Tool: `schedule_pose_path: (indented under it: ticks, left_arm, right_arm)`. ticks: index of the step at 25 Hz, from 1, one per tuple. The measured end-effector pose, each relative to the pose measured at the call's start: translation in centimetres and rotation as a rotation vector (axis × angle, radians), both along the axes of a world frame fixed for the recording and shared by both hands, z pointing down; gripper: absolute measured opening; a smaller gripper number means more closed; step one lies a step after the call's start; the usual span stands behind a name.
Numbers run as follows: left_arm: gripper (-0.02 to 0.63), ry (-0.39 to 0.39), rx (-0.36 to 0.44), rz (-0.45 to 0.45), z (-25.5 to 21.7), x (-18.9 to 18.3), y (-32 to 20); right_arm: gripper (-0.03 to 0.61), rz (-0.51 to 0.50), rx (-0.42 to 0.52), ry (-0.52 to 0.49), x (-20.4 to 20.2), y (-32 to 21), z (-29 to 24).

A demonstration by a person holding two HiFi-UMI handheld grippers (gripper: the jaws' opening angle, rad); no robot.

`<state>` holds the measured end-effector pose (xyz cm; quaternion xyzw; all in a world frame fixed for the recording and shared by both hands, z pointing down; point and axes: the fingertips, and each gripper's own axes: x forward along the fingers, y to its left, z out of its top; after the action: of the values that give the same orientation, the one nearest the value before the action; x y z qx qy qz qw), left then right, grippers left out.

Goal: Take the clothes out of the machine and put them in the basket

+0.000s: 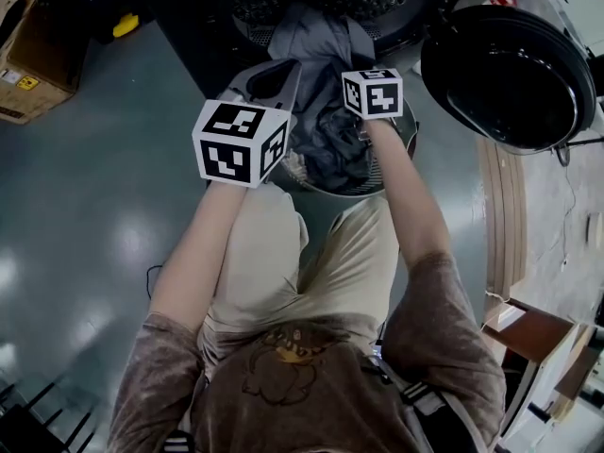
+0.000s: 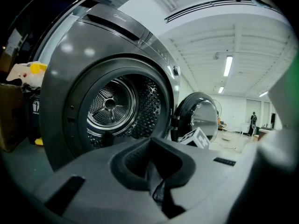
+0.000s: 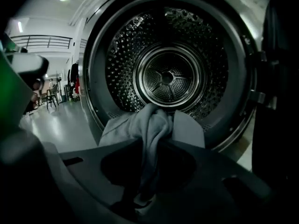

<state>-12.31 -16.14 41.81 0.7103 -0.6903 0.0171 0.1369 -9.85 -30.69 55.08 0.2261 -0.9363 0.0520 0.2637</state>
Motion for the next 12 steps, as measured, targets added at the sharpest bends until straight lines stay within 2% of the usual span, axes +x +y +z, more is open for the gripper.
schedule_pose_path:
  ticks: [4,12]
  left_arm:
    - [0.008,0.001,-0.001,0.015,0.1,0.5,-0.4]
    - [0.008,-0.005,-0.002,0.045,0.2,1.4,-1.0]
  right_arm:
    - [0.077,0.003,0.003,-0.042,4.3,2.7,-1.3]
    - [0.078,0.002,-0.004,-0.04,11.2,8.0,-2.9]
